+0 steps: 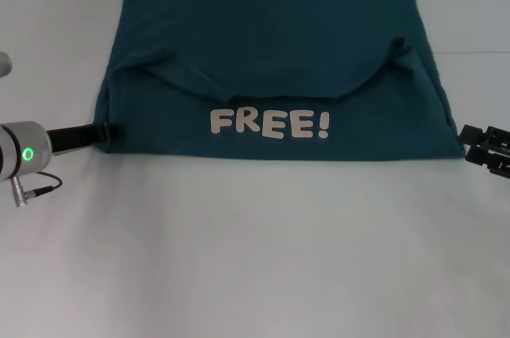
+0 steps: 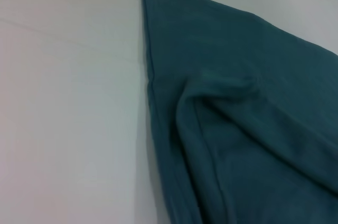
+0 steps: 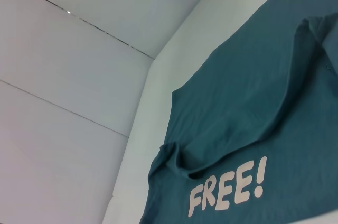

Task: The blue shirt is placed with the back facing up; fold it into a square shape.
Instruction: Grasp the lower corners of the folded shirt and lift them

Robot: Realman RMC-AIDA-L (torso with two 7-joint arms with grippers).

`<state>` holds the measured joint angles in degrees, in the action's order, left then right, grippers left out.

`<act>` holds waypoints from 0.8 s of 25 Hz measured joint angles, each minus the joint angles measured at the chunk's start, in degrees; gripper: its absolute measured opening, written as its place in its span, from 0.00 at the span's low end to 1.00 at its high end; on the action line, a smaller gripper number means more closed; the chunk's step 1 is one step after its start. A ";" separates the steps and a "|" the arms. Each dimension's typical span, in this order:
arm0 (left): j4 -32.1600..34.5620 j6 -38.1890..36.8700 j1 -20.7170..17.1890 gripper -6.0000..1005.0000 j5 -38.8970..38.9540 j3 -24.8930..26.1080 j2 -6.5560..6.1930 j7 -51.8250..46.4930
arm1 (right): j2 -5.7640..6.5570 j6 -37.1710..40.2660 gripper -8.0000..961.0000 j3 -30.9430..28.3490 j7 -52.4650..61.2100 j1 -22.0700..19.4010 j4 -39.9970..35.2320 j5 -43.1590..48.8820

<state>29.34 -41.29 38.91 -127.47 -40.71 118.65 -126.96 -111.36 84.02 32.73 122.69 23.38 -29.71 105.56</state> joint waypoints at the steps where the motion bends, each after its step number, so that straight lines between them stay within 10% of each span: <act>1: 0.20 0.04 -0.09 0.50 -0.01 0.01 0.00 -0.13 | 0.00 0.00 0.74 -0.03 0.00 0.01 0.00 0.00; 12: 0.97 -0.67 -0.20 0.04 -0.07 0.57 -0.16 -0.76 | 0.44 0.15 0.74 0.48 0.01 0.65 -0.34 0.34; 20: 5.49 -11.62 0.02 0.04 -0.09 0.81 -1.89 -8.59 | 4.58 -0.32 0.74 0.27 4.35 4.72 -5.19 13.19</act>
<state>34.83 -52.91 38.93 -127.56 -39.90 116.76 -135.55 -106.78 83.70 33.00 127.04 28.10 -34.89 118.75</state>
